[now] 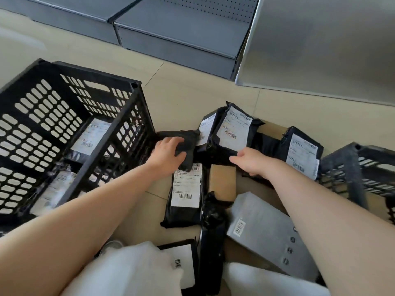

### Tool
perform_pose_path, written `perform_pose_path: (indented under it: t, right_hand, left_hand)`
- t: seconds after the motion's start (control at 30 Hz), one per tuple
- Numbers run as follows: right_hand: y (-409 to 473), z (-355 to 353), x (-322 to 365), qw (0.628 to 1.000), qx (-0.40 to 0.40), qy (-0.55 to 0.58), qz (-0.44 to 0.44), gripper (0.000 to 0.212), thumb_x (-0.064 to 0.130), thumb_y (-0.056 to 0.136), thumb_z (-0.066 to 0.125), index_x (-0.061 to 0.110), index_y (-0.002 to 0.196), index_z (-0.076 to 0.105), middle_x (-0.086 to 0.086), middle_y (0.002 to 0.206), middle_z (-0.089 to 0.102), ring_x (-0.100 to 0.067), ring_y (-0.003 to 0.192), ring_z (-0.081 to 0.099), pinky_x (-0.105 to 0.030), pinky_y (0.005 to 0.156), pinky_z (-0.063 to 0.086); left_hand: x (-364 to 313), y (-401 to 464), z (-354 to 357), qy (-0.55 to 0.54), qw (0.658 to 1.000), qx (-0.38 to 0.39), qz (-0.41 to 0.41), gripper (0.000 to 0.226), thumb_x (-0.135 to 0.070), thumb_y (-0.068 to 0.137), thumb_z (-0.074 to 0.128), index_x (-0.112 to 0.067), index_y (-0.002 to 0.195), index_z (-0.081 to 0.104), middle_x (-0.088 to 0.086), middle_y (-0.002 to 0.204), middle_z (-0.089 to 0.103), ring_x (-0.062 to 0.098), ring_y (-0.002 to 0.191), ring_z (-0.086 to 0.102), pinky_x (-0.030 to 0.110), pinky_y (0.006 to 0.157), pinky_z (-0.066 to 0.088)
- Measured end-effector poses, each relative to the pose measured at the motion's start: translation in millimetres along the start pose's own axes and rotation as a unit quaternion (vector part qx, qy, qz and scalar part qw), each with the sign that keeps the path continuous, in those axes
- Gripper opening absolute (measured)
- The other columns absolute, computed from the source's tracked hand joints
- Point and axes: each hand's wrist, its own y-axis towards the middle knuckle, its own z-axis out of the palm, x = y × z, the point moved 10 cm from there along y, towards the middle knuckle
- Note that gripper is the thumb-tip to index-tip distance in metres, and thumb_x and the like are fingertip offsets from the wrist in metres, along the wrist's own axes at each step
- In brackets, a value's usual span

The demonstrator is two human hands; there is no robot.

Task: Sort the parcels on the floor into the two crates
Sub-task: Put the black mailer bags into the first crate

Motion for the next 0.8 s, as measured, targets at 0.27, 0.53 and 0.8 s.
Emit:
perform_pose_path:
  t: [0.27,0.53,0.8]
  right_hand:
    - [-2,9,-43,0.985,0.054,-0.163,0.003,0.062,0.044,0.101,0.048,0.011,0.152,0.035,-0.009,0.155,0.039,-0.026,0.14,0.04,-0.031,0.104,0.036]
    - [12,54,-68,0.987,0.089,-0.135,0.006,0.073,0.056,0.096,0.051,0.012,0.152,0.034,-0.008,0.155,0.04,-0.025,0.139,0.041,-0.036,0.107,0.037]
    - [20,61,-55,0.989,0.058,-0.131,-0.031,0.064,0.053,0.096,0.052,0.015,0.146,0.042,-0.007,0.145,0.05,-0.025,0.128,0.051,-0.037,0.104,0.043]
  left_hand:
    - [13,-40,104,-0.109,0.968,0.195,-0.115,0.055,-0.036,0.101,0.046,-0.024,0.152,0.03,0.001,0.153,0.036,0.016,0.102,0.051,0.026,0.087,0.038]
    - [18,-67,150,-0.18,0.898,0.341,-0.214,0.057,-0.057,0.093,0.054,-0.021,0.137,0.046,0.0,0.128,0.057,0.019,0.112,0.06,0.037,0.092,0.056]
    - [-1,-64,172,-0.153,0.91,0.349,-0.166,0.009,-0.024,0.095,0.064,-0.022,0.095,0.055,0.006,0.103,0.064,0.015,0.091,0.066,0.032,0.084,0.06]
